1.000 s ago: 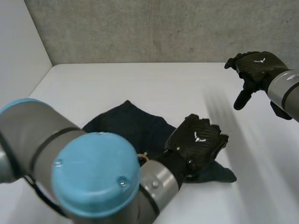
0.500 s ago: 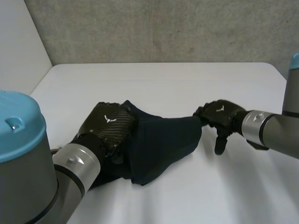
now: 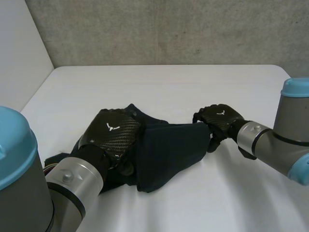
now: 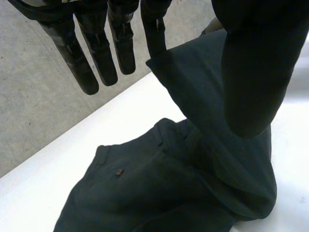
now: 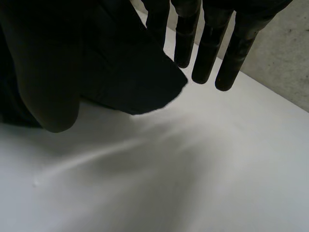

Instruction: Fold the shorts.

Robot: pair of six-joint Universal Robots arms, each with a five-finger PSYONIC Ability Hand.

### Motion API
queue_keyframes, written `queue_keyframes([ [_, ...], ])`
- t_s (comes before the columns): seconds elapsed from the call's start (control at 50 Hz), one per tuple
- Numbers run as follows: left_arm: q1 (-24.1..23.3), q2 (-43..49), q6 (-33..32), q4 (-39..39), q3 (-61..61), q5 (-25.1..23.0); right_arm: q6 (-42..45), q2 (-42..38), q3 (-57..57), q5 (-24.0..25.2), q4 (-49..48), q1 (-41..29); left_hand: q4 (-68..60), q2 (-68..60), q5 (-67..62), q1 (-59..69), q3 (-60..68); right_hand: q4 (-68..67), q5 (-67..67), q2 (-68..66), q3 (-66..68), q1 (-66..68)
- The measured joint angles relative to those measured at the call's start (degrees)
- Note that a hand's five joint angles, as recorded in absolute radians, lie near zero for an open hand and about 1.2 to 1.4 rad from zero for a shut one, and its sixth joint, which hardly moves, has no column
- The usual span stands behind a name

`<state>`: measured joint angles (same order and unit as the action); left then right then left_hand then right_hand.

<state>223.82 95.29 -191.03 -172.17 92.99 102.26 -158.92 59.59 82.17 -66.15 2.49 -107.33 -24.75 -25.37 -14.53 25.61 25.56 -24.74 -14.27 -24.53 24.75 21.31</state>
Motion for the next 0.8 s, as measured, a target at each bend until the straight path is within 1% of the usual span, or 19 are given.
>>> queue_keyframes([
  [0.02, -0.04, -0.10, -0.01, -0.02, 0.10, 0.02, -0.33, -0.15, -0.06, 0.07, -0.19, -0.19, 0.59, 0.57, 0.58, -0.74, 0.00, 0.00, 0.00, 0.00, 0.00, 0.00],
  [0.04, -0.05, -0.14, -0.01, -0.03, 0.11, 0.02, -0.55, -0.26, -0.11, 0.12, -0.25, -0.35, 0.59, 0.57, 0.58, -0.74, 0.00, -9.02, -8.16, -9.88, 9.04, 9.67],
  [0.06, -0.06, -0.36, -0.01, -0.13, 0.12, 0.03, -0.95, -0.48, -0.24, 0.30, -0.39, -0.70, 3.91, 4.37, 3.85, -4.09, 0.00, -21.09, -19.62, -21.23, 21.12, 21.86],
  [0.08, -0.03, -0.68, -0.01, -0.30, 0.02, 0.02, -1.28, -0.61, -0.47, 0.57, -0.43, -1.12, 7.04, 7.62, 7.11, -7.39, 0.00, -30.59, -28.97, -31.08, 30.45, 29.09],
  [0.1, -0.03, -0.74, 0.00, -0.33, 0.00, 0.02, -1.32, -0.62, -0.51, 0.63, -0.43, -1.20, 7.04, 7.62, 7.11, -7.39, 0.00, -30.59, -28.97, -31.08, 30.45, 29.09],
  [0.12, 0.07, -1.10, 0.02, -0.52, -0.31, -0.01, -1.41, -0.50, -0.66, 0.82, -0.40, -1.55, 10.15, 10.71, 10.56, -11.01, 0.00, -40.80, -39.69, -41.55, 39.83, 33.68],
  [0.18, 0.39, -1.71, 0.14, -0.86, -1.28, 0.01, -1.28, 0.22, -0.83, 0.86, -0.40, -1.77, 10.75, 11.58, 11.10, -11.20, 0.00, -42.83, -41.06, -42.73, 41.05, 33.69],
  [0.26, 1.13, -2.60, 1.16, -1.83, -3.58, 0.38, -0.73, 3.65, -0.92, 0.09, -0.55, -1.82, 10.94, 11.95, 11.11, -11.20, 0.00, -43.30, -41.21, -42.73, 41.12, 33.69],
  [0.28, 1.66, -2.96, 2.77, -2.65, -5.22, 0.97, -0.51, 6.46, -0.83, -1.08, -0.75, -1.89, 10.94, 11.97, 11.11, -11.20, 0.00, -43.31, -41.21, -42.73, 41.13, 33.69],
  [0.32, 1.99, -3.16, 4.10, -3.14, -6.33, 1.40, -0.38, 8.45, -0.69, -2.17, -0.93, -1.96, 10.94, 11.97, 11.10, -11.20, 0.00, -43.32, -41.22, -42.73, 41.12, 33.69],
  [0.34, 2.44, -3.31, 6.19, -3.70, -7.80, 2.04, -0.24, 10.76, -0.43, -3.64, -1.21, -2.07, 10.94, 11.97, 11.11, -11.20, 0.00, -43.40, -41.22, -42.73, 41.12, 33.69],
  [0.4, 3.01, -3.21, 9.57, -4.17, -9.89, 2.87, 0.00, 13.55, 0.06, -5.83, -1.57, -2.27, 10.94, 11.97, 11.10, -11.20, 0.00, -43.46, -41.22, -42.73, 41.12, 33.69],
  [0.42, 3.30, -2.98, 11.69, -4.31, -11.11, 3.28, 0.33, 16.12, 0.70, -8.02, -1.92, -2.76, 10.94, 11.97, 11.11, -11.20, 0.00, -43.47, -41.22, -42.73, 41.16, 33.69],
  [0.52, 3.29, -0.50, 17.30, -3.38, -14.19, 4.08, 1.99, 20.72, 2.66, -11.89, -2.84, -6.06, 10.94, 11.97, 11.10, -11.20, 0.00, -43.47, -41.21, -42.73, 42.17, 33.69],
  [0.6, 2.65, 1.50, 19.54, -1.93, -15.48, 4.22, 3.40, 22.02, 3.80, -12.86, -3.68, -8.43, 10.94, 11.97, 11.10, -11.20, 0.00, -43.48, -41.22, -42.73, 42.41, 33.69],
  [0.62, 1.68, 3.60, 22.09, 0.21, -16.71, 4.21, 5.09, 22.74, 4.90, -13.65, -4.88, -10.60, 10.94, 11.97, 11.10, -11.20, 0.00, -43.49, -41.22, -42.73, 42.48, 33.69],
  [0.7, 0.29, 5.87, 25.95, 3.32, -17.82, 4.06, 7.14, 22.81, 5.95, -15.35, -6.25, -12.36, 10.94, 11.97, 11.10, -11.20, 0.00, -43.49, -41.22, -42.73, 42.48, 33.69],
  [0.76, -0.86, 7.47, 29.23, 5.62, -17.95, 3.90, 8.75, 22.25, 6.39, -17.87, -7.02, -13.29, 10.94, 11.97, 11.10, -11.20, 0.00, -43.49, -41.22, -42.73, 42.48, 33.69],
  [0.8, -1.12, 7.88, 29.99, 6.08, -17.75, 3.90, 9.18, 21.94, 6.42, -18.70, -7.16, -13.51, 10.94, 11.97, 11.10, -11.20, 0.00, -43.49, -41.22, -42.73, 42.48, 33.69],
])
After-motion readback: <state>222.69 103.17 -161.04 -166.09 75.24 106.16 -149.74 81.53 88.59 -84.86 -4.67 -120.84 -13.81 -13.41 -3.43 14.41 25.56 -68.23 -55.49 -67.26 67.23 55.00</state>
